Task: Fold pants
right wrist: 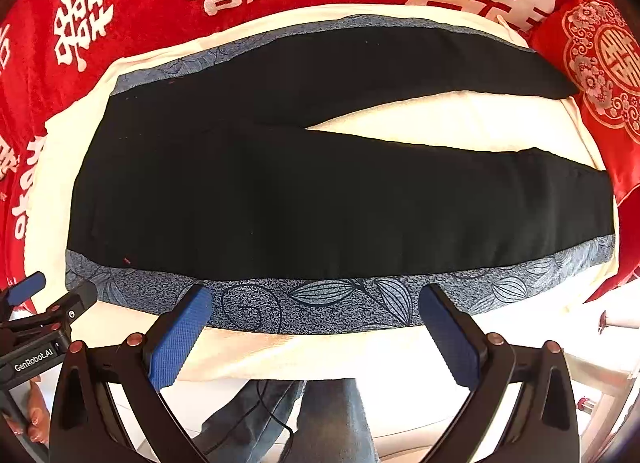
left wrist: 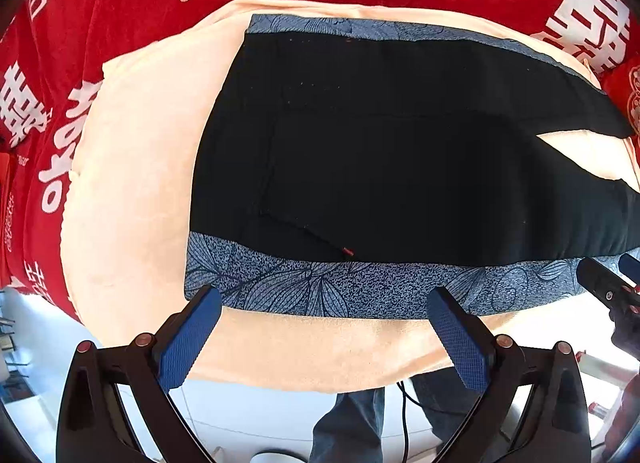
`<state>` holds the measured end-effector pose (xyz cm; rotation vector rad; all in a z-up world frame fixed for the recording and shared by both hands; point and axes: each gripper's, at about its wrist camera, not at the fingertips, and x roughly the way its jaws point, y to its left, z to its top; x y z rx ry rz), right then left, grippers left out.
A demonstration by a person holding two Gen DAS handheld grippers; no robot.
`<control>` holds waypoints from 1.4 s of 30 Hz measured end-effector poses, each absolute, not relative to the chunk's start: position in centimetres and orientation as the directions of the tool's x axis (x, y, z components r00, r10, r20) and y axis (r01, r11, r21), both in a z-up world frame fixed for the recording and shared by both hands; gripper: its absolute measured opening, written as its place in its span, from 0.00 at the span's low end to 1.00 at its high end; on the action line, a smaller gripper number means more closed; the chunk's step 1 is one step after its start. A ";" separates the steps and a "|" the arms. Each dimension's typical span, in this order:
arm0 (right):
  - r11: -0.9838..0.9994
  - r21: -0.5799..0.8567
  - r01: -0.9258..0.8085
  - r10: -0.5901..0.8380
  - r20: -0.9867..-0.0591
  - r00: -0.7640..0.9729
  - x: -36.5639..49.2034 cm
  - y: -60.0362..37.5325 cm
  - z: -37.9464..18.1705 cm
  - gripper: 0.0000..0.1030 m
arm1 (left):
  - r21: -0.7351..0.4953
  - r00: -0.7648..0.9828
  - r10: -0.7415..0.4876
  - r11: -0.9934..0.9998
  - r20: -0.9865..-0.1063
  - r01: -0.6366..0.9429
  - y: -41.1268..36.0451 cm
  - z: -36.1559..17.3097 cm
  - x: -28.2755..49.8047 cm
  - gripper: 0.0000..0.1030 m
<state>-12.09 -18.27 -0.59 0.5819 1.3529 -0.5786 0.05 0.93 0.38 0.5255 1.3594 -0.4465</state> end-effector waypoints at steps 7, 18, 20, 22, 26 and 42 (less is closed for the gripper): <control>0.750 0.047 0.660 -0.042 -0.992 0.118 -11.6 -18.8 -1.0 1.00 | 0.094 0.139 0.019 0.820 -0.990 0.564 0.6 -0.5 0.1 1.00; 0.736 0.112 0.667 0.006 -0.987 0.159 -11.7 -19.8 -1.4 1.00 | 0.017 0.099 -0.040 0.854 -0.994 0.520 0.8 -1.0 1.1 1.00; 0.722 0.177 0.669 0.050 -0.978 0.204 -11.8 -19.9 -1.4 1.00 | -0.008 0.090 -0.062 0.864 -0.994 0.504 1.2 -1.1 1.5 1.00; 0.682 0.284 0.674 0.127 -0.953 0.274 -12.0 -20.1 -1.5 1.00 | -0.049 0.074 -0.096 0.873 -0.993 0.485 1.6 -1.3 2.0 1.00; 0.546 0.542 0.639 0.331 -0.840 0.429 -12.0 -20.1 -2.8 1.00 | -0.156 0.024 -0.183 0.892 -0.983 0.424 3.3 -2.3 3.2 1.00; 0.138 0.749 0.648 0.639 -0.568 0.519 -12.0 -12.3 -14.6 0.74 | -0.317 -0.121 -0.293 0.895 -0.948 0.314 7.9 -6.6 3.2 1.00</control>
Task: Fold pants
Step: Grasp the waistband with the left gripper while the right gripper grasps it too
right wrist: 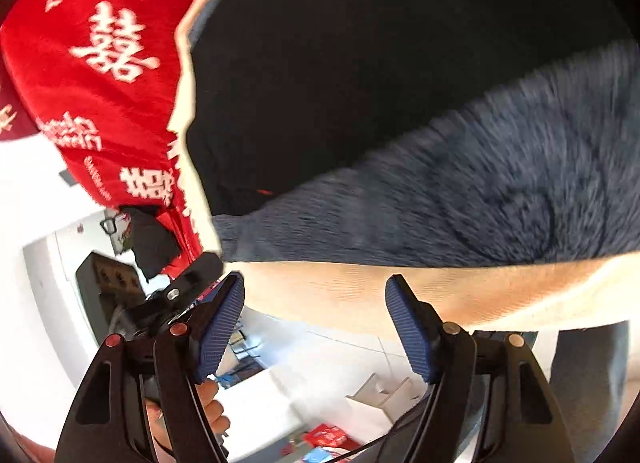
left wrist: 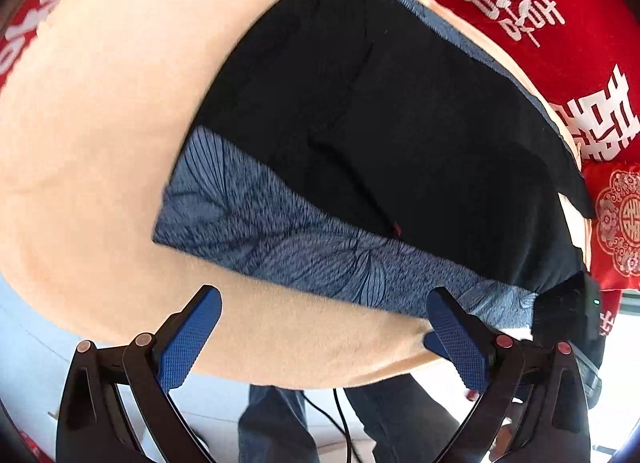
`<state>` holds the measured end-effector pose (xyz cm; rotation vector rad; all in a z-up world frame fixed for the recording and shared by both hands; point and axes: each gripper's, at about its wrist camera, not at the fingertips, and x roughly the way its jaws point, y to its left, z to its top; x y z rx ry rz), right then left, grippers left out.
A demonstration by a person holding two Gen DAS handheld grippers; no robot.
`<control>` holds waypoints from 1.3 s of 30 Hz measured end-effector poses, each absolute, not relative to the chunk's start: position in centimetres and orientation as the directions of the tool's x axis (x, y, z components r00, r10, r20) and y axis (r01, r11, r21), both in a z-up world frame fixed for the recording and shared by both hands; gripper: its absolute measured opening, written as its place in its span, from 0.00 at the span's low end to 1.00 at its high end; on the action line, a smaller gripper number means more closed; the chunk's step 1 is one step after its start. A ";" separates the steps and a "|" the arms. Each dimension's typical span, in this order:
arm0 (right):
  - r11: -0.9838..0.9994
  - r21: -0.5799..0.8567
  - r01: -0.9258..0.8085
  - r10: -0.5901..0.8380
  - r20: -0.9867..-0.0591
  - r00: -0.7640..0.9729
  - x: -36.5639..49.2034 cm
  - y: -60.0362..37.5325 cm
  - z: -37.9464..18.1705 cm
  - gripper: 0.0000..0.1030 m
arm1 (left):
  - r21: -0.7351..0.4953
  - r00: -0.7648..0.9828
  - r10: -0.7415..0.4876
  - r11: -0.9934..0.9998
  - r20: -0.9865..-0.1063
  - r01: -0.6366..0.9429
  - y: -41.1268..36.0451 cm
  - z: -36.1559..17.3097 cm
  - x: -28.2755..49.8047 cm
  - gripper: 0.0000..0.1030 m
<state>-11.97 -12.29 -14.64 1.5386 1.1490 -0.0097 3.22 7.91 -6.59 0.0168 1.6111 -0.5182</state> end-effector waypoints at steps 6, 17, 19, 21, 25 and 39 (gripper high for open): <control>0.086 0.832 0.548 0.559 -0.496 0.665 -10.4 -15.6 -10.9 0.72 | -0.406 -0.174 -0.372 0.881 -0.912 0.244 6.8 -8.7 3.3 1.00; 0.167 0.832 0.529 0.539 -0.526 0.657 -13.3 -17.0 -9.1 0.72 | -0.464 -0.135 -0.446 0.872 -0.885 0.156 3.9 -8.1 6.2 0.88; 0.146 0.801 0.580 0.498 -0.567 0.656 -16.2 -17.9 -10.0 0.72 | -0.434 -0.140 -0.413 0.881 -0.900 0.190 3.1 -8.3 6.2 0.86; 0.095 0.776 0.623 0.444 -0.593 0.671 -19.4 -19.1 -10.9 0.72 | -0.393 -0.137 -0.370 0.885 -0.919 0.251 2.4 -8.2 5.9 0.82; -0.141 0.793 0.593 0.355 -0.518 0.778 -23.8 -21.4 -13.4 0.71 | -0.350 -0.149 -0.318 0.883 -0.936 0.312 1.5 -8.3 6.3 0.75; -0.150 0.810 0.567 0.354 -0.492 0.796 -22.8 -21.7 -13.4 0.48 | -0.302 -0.141 -0.269 0.885 -0.953 0.355 -1.6 -8.8 6.3 0.75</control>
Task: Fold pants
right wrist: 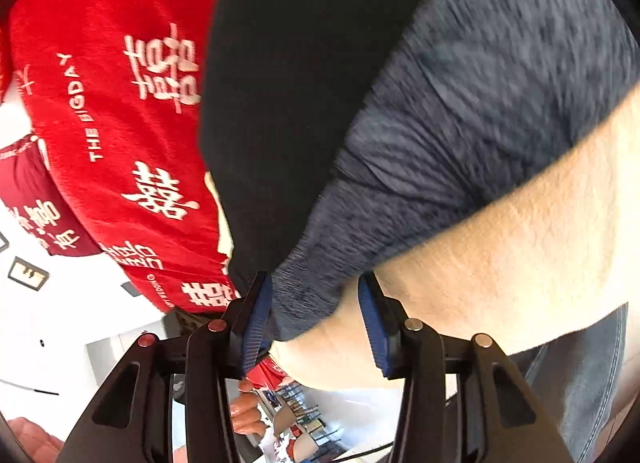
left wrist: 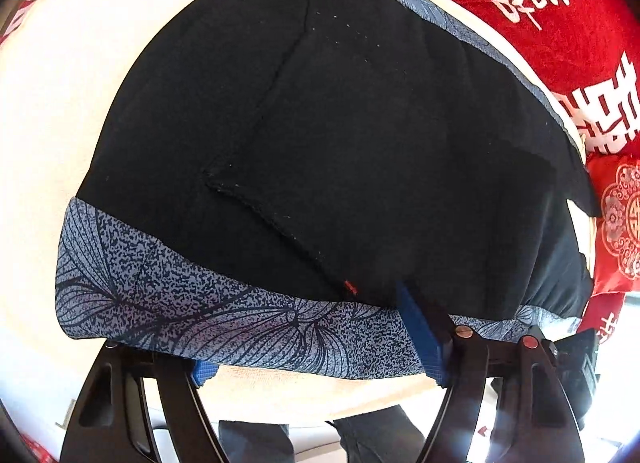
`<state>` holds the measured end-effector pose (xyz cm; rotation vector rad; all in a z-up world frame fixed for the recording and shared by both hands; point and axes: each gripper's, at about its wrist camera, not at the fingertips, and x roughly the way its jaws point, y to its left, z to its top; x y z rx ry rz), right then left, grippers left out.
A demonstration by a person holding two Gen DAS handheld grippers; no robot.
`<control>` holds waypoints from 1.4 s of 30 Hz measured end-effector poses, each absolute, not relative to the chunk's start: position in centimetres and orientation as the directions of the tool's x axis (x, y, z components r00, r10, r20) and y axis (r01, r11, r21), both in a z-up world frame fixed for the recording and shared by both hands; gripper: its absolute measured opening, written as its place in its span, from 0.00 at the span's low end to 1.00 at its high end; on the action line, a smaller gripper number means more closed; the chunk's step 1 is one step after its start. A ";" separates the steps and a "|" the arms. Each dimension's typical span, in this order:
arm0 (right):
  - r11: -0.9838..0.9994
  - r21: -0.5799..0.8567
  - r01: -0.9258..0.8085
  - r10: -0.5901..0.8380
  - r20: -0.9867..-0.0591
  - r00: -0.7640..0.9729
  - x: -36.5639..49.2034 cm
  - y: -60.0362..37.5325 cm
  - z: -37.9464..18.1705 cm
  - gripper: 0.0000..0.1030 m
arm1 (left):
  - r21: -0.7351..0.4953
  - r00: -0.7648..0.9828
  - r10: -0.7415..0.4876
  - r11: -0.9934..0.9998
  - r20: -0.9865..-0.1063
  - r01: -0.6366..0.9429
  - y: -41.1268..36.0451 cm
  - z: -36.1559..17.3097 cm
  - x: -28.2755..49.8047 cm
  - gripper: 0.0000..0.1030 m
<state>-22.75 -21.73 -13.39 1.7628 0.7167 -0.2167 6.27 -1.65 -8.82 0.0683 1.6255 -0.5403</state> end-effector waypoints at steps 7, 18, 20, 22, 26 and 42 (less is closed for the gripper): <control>-0.014 0.789 0.614 0.325 -0.577 0.749 -21.2 -23.2 -9.4 0.07 | -0.368 -0.149 -0.339 0.890 -0.929 0.269 3.8 -8.0 7.3 0.27; 0.110 0.801 0.589 0.373 -0.582 0.723 -19.0 -25.9 -4.6 0.07 | -0.391 -0.068 -0.390 0.869 -0.919 0.302 3.1 -3.1 8.7 0.27; 0.146 0.803 0.578 0.379 -0.585 0.717 -18.0 -27.2 -3.4 0.07 | -0.390 -0.052 -0.394 0.867 -0.917 0.310 2.5 -2.0 9.2 0.27; 0.184 0.805 0.565 0.386 -0.587 0.711 -16.7 -28.4 -2.1 0.07 | -0.378 -0.021 -0.395 0.862 -0.919 0.337 1.2 -0.6 9.8 0.27; 0.280 0.798 0.533 0.405 -0.602 0.688 -12.7 -32.0 -0.4 0.07 | -0.375 0.059 -0.428 0.843 -0.902 0.385 -2.0 2.1 12.6 0.27; 0.522 0.625 0.581 0.492 -0.776 0.393 6.3 -43.7 -11.2 0.11 | -0.097 0.271 -0.191 0.941 -0.944 0.323 -12.0 -4.4 26.3 0.53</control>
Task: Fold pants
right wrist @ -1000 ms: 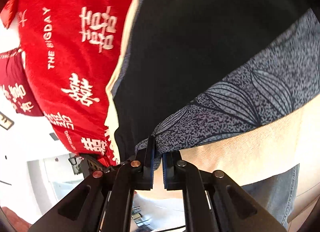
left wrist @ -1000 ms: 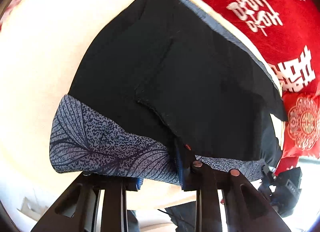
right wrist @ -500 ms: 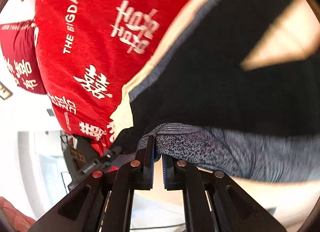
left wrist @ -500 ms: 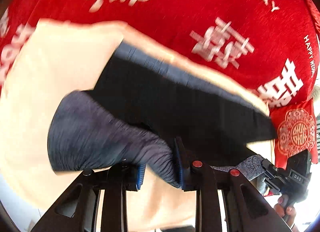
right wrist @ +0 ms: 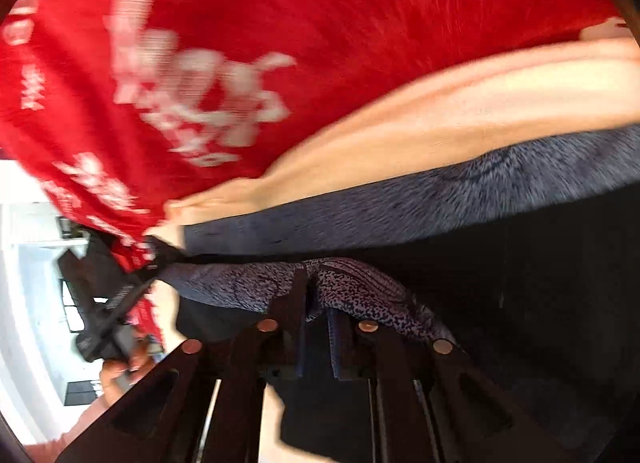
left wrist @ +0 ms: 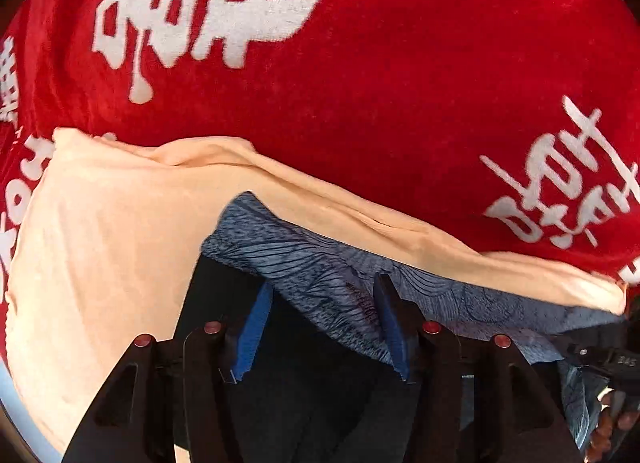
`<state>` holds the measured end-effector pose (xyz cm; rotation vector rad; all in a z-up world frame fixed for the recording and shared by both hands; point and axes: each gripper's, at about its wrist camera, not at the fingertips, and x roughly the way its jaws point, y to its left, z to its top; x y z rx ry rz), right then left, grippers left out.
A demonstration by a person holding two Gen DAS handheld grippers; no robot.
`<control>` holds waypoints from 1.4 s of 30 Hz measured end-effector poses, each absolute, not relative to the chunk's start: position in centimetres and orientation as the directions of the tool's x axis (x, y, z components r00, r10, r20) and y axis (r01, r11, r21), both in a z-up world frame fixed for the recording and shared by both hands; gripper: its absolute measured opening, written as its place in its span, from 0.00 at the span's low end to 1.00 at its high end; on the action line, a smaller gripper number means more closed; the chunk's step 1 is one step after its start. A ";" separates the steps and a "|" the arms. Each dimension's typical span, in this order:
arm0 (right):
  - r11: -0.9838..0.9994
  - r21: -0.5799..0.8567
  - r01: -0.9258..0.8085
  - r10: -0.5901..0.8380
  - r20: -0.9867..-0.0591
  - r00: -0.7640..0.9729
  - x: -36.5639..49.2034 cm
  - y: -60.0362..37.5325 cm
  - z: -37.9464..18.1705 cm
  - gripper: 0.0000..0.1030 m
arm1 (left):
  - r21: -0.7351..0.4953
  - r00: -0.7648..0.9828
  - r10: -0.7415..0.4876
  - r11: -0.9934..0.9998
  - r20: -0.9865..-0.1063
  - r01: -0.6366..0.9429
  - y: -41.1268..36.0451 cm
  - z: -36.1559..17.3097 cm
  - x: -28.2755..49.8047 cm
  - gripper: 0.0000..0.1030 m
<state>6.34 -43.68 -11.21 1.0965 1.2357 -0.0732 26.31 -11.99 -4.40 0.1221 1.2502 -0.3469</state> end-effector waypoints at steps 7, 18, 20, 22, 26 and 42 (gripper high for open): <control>0.630 0.622 0.465 0.478 -0.782 0.399 5.5 -41.2 -5.7 0.70 | -0.014 0.261 -0.119 0.927 -0.958 0.374 -11.2 -2.8 22.8 0.80; 0.721 0.534 0.441 0.418 -0.843 0.338 8.1 -42.1 -8.2 0.43 | 0.111 0.301 -0.022 0.902 -0.953 0.418 -18.9 -8.8 24.6 0.80; 0.698 0.568 0.436 0.420 -0.818 0.393 7.5 -42.8 -6.7 0.47 | 0.121 0.304 -0.004 0.913 -0.953 0.389 -19.0 -8.3 25.4 0.80; 0.690 0.573 0.442 0.406 -0.812 0.419 6.1 -43.2 -5.4 0.57 | 0.119 0.302 -0.003 0.916 -0.953 0.383 -18.8 -6.9 24.7 0.80; 0.671 0.553 0.493 0.374 -0.827 0.419 0.3 -43.3 -4.2 0.58 | 0.086 0.273 -0.047 0.887 -0.961 0.454 -18.8 -4.3 20.3 0.80; 0.292 0.315 0.903 0.075 -0.949 0.307 -33.5 -41.0 -3.4 0.58 | -0.241 -0.054 -0.307 0.617 -0.950 0.749 -26.6 -2.2 -1.1 0.80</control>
